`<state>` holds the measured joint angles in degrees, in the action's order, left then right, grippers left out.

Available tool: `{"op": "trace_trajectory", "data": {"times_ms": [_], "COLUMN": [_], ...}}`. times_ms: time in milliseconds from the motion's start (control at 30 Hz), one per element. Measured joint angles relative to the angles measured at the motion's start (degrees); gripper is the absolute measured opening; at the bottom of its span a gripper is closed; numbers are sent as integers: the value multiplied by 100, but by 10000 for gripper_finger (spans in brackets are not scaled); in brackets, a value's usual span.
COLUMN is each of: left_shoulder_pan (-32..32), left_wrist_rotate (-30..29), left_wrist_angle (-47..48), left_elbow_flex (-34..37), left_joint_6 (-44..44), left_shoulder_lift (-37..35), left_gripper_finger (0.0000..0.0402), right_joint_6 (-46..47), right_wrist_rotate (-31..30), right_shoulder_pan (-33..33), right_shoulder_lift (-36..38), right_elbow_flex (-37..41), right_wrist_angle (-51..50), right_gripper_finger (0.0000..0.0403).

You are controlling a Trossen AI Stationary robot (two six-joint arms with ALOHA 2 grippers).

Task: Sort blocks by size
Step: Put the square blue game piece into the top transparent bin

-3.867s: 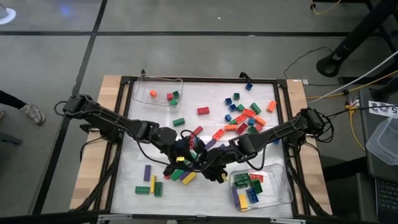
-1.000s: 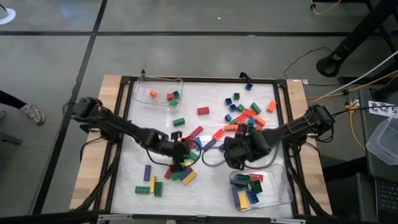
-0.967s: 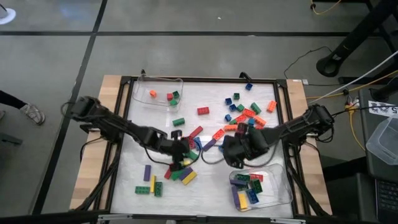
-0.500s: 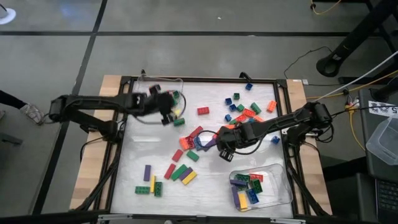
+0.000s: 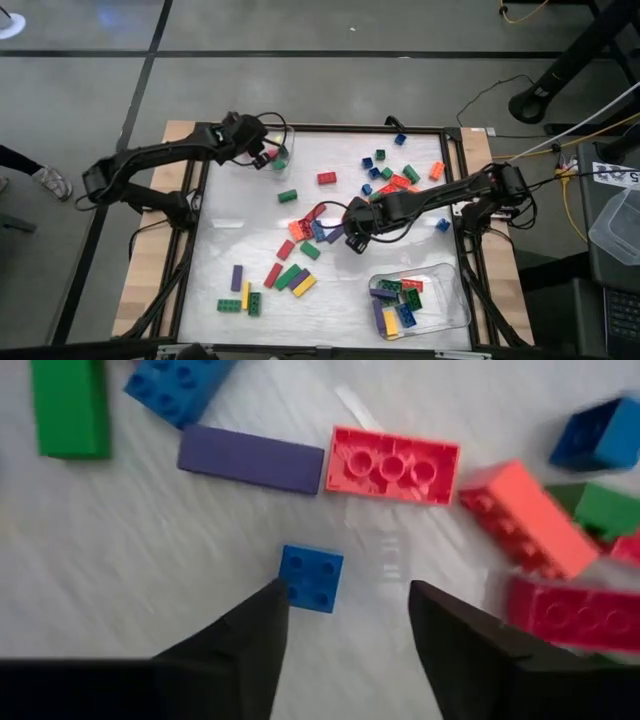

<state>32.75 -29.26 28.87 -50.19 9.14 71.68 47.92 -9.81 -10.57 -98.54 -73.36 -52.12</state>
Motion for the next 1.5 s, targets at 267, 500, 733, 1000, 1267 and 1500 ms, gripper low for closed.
{"op": "trace_trajectory", "data": {"times_ms": [267,500,733,1000,1267,1500], "left_shoulder_pan": [236,263,260,239,239,239], "left_wrist_rotate": [79,76,57,72,95,709], "left_wrist_angle": [-66,-305,-294,-231,-226,-184], "left_elbow_flex": [0,0,0,-28,-31,-35], "left_joint_6": [38,210,-61,-121,-123,-185], "left_shoulder_lift": [305,569,669,653,651,631], "left_gripper_finger": [130,144,212,216,212,212], "right_joint_6": [279,280,284,282,283,280], "right_wrist_rotate": [344,344,447,500,739,729], "right_shoulder_pan": [13,13,11,11,20,17], "right_shoulder_lift": [-487,-841,-929,-998,-1006,-1117], "right_elbow_flex": [0,0,-9,-6,4,-2], "right_wrist_angle": [14,26,112,315,306,563], "right_gripper_finger": [263,265,264,264,264,264]}}
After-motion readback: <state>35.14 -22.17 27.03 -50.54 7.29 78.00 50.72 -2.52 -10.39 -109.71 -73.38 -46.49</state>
